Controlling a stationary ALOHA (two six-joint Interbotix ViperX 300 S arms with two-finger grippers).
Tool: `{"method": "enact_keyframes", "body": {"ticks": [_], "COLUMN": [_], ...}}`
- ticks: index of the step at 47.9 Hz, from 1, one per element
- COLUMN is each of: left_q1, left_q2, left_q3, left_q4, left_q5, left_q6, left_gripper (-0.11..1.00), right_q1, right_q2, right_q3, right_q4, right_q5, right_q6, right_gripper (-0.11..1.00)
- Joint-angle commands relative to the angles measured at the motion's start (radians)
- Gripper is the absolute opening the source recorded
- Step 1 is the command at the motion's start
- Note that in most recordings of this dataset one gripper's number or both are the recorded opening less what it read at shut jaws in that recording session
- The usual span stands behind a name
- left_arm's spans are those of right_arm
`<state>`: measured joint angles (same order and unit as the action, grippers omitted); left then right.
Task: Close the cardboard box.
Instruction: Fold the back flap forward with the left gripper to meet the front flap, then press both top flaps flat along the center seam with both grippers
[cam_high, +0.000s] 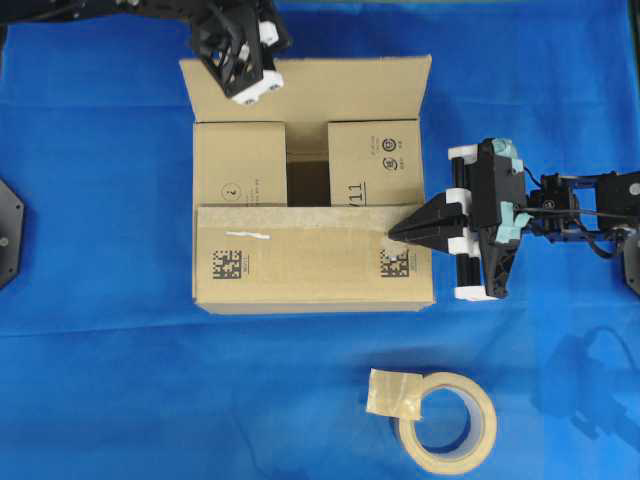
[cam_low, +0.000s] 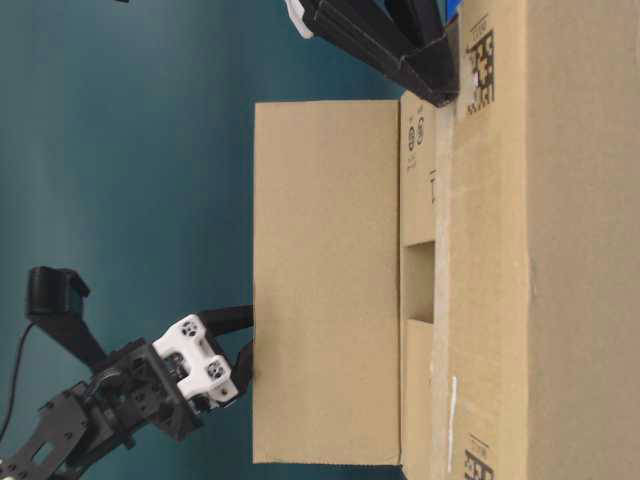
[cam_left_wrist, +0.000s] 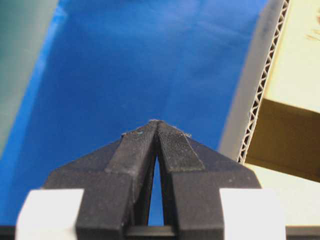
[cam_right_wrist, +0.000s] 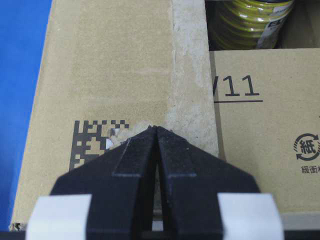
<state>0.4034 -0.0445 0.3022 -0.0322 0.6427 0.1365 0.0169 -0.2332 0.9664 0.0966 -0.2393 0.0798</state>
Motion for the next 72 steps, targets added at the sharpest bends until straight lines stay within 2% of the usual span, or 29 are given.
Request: {"method": "enact_keyframes", "body": {"ticks": [1,18,37,53,64,72], "left_q1": [-0.037,-0.186,-0.288,-0.322,-0.324,-0.324], "left_q2": [-0.043,-0.087,-0.121,-0.135,-0.167,-0.169], "left_q3": [0.006,0.091,0.298,0.449,0.497,0.505], "left_q4": [-0.002,-0.002,-0.002,-0.002,-0.003,-0.002], "left_q5": [0.002,-0.029,-0.273,-0.491,-0.554,-0.568], "left_q6": [-0.015,-0.144,-0.282,-0.362,-0.382,-0.382], "left_gripper": [0.00,0.00,0.00,0.00,0.00,0.00], "right_q1": [-0.006,-0.006,-0.009,-0.043,-0.087,-0.091], "right_q2": [-0.005,-0.006,-0.021,-0.021,-0.021,-0.018], "right_q3": [-0.017,-0.018,-0.020,-0.018,-0.006,0.002], "right_q4": [-0.002,-0.002,-0.003,-0.003,-0.003,-0.003], "right_q5": [-0.009,-0.009,-0.012,-0.015,-0.015,-0.017], "right_q6": [-0.005,-0.005,-0.005,-0.005,-0.006,-0.005], "right_gripper": [0.00,0.00,0.00,0.00,0.00,0.00]}}
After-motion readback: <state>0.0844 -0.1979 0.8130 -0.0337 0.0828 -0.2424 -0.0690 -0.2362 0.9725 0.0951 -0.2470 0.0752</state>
